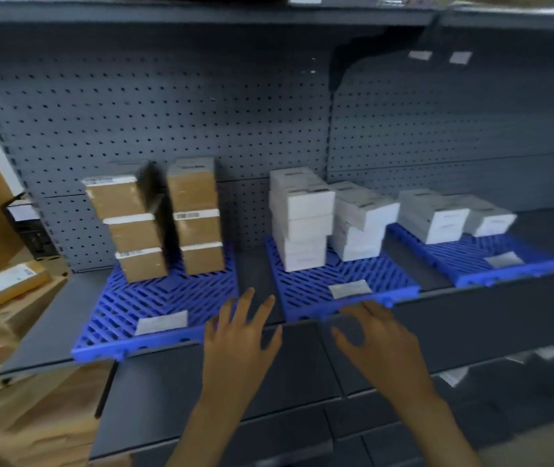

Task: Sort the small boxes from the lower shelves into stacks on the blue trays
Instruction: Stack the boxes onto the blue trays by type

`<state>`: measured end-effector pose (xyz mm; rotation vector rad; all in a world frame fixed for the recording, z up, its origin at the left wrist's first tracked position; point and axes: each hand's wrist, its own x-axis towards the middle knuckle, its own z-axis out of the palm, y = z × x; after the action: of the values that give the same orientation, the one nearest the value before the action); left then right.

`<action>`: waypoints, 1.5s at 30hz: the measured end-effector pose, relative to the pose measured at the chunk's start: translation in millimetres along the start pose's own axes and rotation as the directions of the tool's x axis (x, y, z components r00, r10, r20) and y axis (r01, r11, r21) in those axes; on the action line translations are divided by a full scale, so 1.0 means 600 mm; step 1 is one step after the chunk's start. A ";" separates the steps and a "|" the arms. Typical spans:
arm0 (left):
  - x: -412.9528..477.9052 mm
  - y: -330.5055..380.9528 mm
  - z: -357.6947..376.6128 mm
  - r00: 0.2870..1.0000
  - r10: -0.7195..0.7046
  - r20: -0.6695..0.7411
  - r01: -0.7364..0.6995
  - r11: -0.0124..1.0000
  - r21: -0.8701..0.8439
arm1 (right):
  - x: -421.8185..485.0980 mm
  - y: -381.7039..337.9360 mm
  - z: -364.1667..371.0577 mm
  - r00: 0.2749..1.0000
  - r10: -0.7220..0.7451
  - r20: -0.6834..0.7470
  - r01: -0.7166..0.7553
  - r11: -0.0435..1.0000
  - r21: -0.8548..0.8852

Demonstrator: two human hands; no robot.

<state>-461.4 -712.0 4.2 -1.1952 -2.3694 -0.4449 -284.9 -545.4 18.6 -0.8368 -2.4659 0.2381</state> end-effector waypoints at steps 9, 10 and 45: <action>-0.059 0.326 0.043 0.982 0.142 0.125 -0.129 0.986 -0.107 | -0.161 0.267 -0.110 0.991 0.134 -0.005 -0.134 0.989 -0.055; -0.063 0.360 0.048 0.978 0.155 0.141 -0.139 0.983 -0.122 | -0.178 0.294 -0.124 0.986 0.166 0.007 -0.166 0.984 -0.060; 0.198 1.053 0.428 0.880 0.355 0.316 -0.217 0.892 -0.396 | -0.066 1.033 -0.257 0.866 0.473 0.166 -0.432 0.872 -0.230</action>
<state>-71.5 -149.8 -98.8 -1.9313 -2.4215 -0.5939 143.8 -77.7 -65.9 -1.5532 -2.4785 0.2795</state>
